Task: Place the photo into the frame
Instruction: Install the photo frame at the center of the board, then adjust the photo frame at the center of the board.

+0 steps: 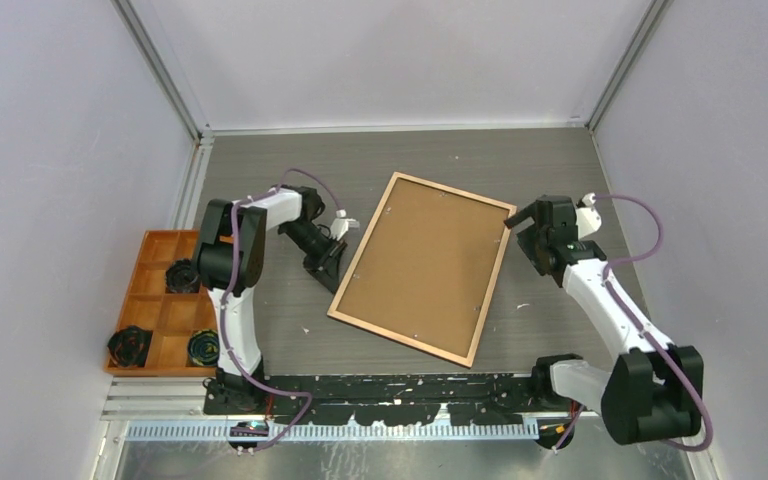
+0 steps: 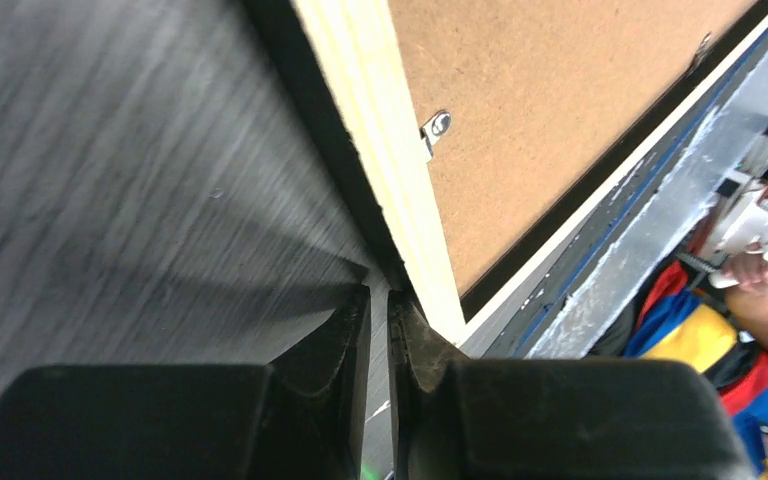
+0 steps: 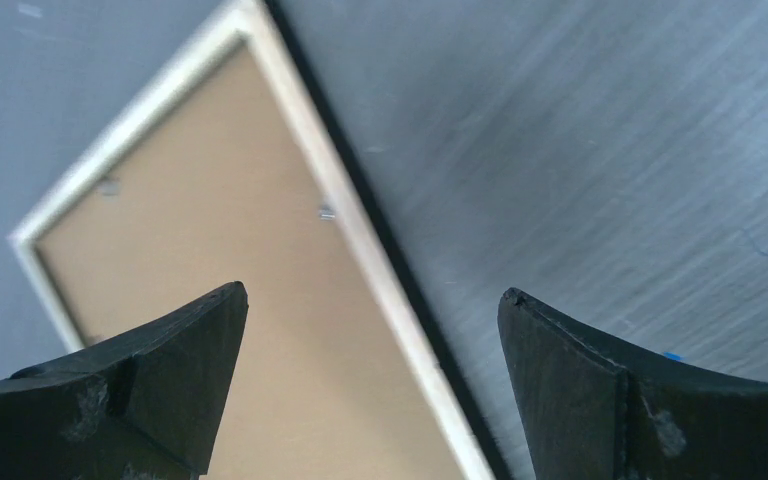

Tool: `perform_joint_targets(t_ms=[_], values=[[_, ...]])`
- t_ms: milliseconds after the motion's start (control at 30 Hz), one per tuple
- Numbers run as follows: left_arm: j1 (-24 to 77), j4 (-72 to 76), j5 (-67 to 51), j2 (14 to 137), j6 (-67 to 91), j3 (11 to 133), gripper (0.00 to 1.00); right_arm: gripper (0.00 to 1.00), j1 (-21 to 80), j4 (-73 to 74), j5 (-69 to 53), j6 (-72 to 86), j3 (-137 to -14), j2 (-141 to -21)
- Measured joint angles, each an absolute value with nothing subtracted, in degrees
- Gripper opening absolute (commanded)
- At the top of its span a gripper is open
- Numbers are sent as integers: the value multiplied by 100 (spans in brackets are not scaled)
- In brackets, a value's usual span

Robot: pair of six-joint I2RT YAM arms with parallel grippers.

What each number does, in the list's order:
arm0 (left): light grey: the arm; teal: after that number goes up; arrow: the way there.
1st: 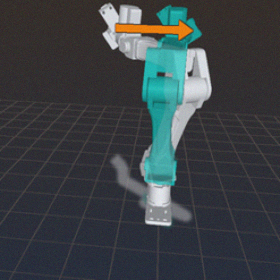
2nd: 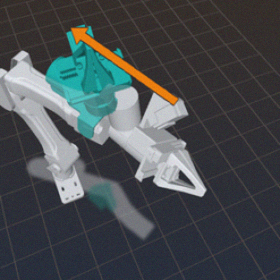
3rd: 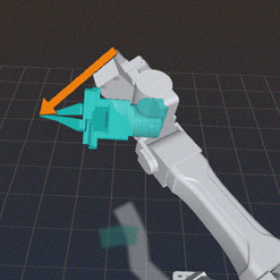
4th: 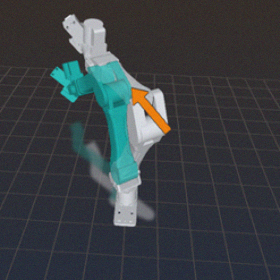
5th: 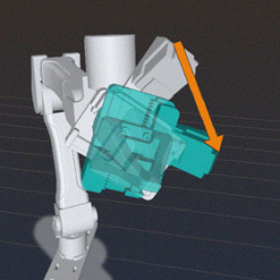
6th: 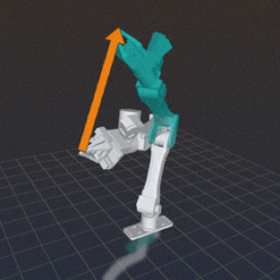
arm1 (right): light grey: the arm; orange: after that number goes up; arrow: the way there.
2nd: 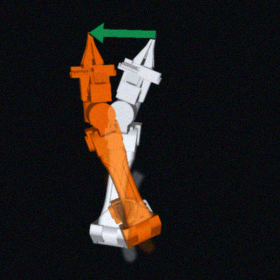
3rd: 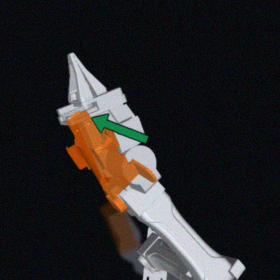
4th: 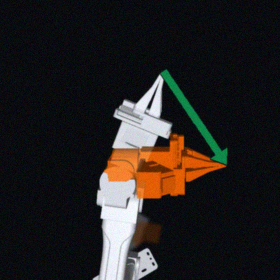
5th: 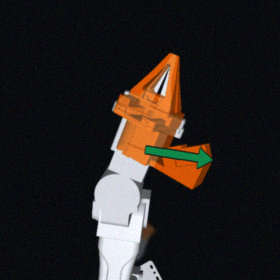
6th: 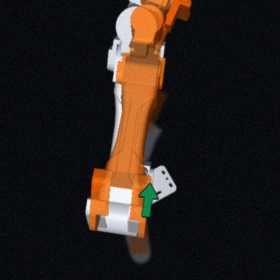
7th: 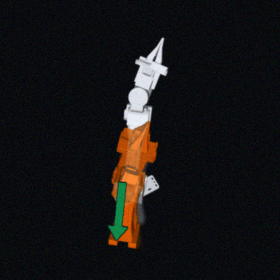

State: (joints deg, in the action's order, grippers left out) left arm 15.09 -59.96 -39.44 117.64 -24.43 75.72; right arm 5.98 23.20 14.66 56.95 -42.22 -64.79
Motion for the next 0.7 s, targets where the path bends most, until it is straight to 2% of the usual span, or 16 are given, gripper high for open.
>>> perform_joint_targets(t_ms=[167,333,567,700], values=[[1809,-5846,-3699,11502,-2467,7367,14,100,399,2097,1046,5575,-3964,-7404],[2228,-5789,-3667,11404,-2473,7216,15,100,399,1579,377,5561,-4289,-8372],[2923,-6152,-4071,11338,-2904,7022,21,100,362,1492,89,5448,-4849,-8812],[2644,-6785,-4379,11334,-3201,7441,27,98,362,1800,252,5339,-5227,-8722]])
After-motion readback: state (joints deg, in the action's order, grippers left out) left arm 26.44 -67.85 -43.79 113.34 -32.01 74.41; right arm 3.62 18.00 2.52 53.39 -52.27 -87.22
